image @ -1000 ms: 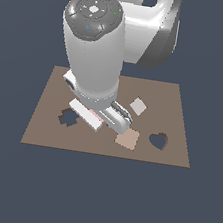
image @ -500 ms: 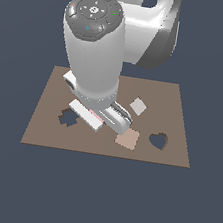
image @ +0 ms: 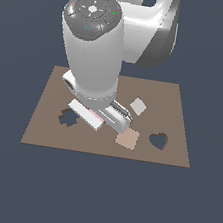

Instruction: Insert a designated object into the corresponding slot on a board.

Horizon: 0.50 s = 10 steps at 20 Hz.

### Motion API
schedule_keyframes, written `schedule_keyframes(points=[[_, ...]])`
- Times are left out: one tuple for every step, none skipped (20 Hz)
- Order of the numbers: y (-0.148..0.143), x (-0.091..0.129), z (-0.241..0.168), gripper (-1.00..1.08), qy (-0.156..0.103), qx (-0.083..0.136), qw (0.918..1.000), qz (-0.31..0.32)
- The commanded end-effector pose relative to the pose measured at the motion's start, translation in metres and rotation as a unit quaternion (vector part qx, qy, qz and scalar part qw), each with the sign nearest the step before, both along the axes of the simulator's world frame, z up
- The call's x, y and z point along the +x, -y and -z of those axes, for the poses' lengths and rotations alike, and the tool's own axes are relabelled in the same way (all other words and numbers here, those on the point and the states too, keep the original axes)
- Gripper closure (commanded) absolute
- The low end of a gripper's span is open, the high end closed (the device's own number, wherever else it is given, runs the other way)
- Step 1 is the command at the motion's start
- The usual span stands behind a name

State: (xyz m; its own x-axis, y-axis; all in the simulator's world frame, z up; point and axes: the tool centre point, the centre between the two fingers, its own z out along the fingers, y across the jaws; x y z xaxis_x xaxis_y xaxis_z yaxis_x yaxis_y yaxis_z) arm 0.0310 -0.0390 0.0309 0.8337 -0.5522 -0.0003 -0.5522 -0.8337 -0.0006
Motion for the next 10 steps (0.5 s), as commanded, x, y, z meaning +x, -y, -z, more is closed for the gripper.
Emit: schedule_keyframes(points=[[0.002, -0.001, 0.000, 1.08, 0.000, 0.000, 0.9999, -0.012], [0.003, -0.001, -0.001, 1.08, 0.000, 0.000, 0.9998, -0.018], [0.004, -0.002, -0.001, 1.08, 0.000, 0.000, 0.9997, -0.025], [0.005, -0.002, -0.001, 1.08, 0.000, 0.000, 0.9995, -0.032], [0.007, -0.002, -0.001, 1.08, 0.000, 0.000, 0.9992, -0.041], [0.008, -0.003, -0.001, 1.08, 0.000, 0.000, 0.9988, -0.049], [0.009, -0.003, -0.001, 1.08, 0.000, 0.000, 0.9983, -0.059], [0.011, -0.004, -0.001, 1.08, 0.000, 0.000, 0.9976, -0.069], [0.013, -0.004, -0.002, 1.08, 0.000, 0.000, 0.9968, -0.080], [0.015, -0.005, -0.002, 1.08, 0.000, 0.000, 0.9958, -0.091]])
